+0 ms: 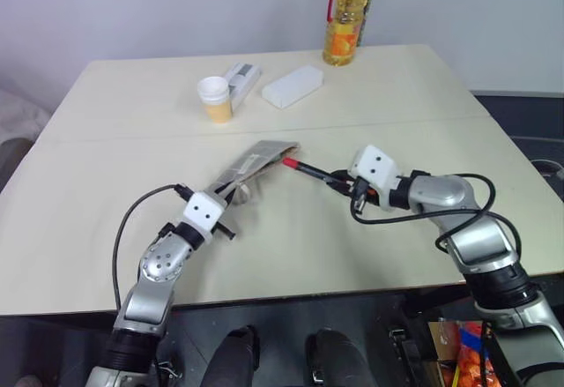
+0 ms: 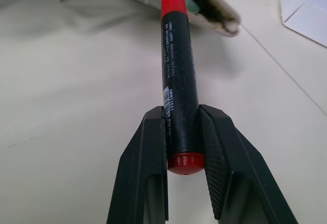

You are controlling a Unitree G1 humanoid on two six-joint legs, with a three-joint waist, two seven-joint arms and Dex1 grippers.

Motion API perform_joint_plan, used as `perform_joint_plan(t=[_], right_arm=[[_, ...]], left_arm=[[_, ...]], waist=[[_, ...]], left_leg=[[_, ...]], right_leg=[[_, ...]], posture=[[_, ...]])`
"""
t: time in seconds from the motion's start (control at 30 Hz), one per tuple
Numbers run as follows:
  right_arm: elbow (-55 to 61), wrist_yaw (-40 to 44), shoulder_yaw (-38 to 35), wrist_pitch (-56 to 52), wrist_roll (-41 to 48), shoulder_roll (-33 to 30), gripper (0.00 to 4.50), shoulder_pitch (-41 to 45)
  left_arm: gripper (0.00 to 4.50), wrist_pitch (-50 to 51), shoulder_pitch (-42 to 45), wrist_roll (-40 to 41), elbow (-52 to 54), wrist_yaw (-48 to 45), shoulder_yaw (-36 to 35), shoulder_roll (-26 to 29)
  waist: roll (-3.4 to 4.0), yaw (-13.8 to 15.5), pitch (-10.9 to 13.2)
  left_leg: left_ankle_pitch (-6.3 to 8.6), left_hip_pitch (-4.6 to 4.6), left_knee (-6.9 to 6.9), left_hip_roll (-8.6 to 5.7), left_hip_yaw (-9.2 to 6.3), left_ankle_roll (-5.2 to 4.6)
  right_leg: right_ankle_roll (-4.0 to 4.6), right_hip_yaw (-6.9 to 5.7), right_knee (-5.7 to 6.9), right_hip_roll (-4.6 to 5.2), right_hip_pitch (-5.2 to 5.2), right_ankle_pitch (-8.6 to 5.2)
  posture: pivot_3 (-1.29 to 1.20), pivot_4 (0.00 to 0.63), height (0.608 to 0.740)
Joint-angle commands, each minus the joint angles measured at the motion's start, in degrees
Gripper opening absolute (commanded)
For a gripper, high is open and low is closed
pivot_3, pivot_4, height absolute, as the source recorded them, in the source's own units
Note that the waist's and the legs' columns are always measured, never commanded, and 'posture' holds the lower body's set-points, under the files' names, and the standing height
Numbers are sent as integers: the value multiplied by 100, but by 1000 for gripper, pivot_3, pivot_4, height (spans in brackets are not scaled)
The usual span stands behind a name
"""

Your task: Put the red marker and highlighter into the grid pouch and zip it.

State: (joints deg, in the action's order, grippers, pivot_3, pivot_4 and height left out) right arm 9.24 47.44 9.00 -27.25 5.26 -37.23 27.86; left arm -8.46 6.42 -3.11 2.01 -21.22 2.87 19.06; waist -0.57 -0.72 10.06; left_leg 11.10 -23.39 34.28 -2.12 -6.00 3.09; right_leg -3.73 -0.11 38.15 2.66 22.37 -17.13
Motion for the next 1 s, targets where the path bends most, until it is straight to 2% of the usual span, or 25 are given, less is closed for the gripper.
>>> perform_joint_plan(t=[0.03,0.43,0.67,0.9,1.0], right_arm=[[213,1,-114,35,-10,-91,393,180],[148,4,161,140,-231,-11,393,320],[438,543,913,1044,-883,-322,393,473],[464,763,1169,1132,-1087,-185,393,607],[491,816,1119,944,-997,-123,1864,618]], left_arm=[[0,-168,-24,23,120,-6,-6,17],[0,-373,-232,245,362,-611,213,141],[0,-507,-193,344,520,-1145,440,359],[0,-440,-124,590,674,-1595,464,587],[0,-406,-106,642,686,-1628,410,638]], waist=[[0,0,0],[0,5,0],[0,3,0],[0,2,0],[0,1,0]], left_leg=[[0,0,0,0,0,0],[0,0,0,0,-1,0],[0,-1,-1,0,-1,0],[0,0,-1,0,-4,0],[0,0,-1,0,-5,0]], right_leg=[[0,0,0,0,0,0],[0,1,0,1,1,0],[0,1,-3,1,0,0],[1,1,-3,1,0,0],[1,1,-3,2,0,0]], posture=[[0,150,740],[0,150,740],[0,150,740],[0,150,740],[0,150,740]])
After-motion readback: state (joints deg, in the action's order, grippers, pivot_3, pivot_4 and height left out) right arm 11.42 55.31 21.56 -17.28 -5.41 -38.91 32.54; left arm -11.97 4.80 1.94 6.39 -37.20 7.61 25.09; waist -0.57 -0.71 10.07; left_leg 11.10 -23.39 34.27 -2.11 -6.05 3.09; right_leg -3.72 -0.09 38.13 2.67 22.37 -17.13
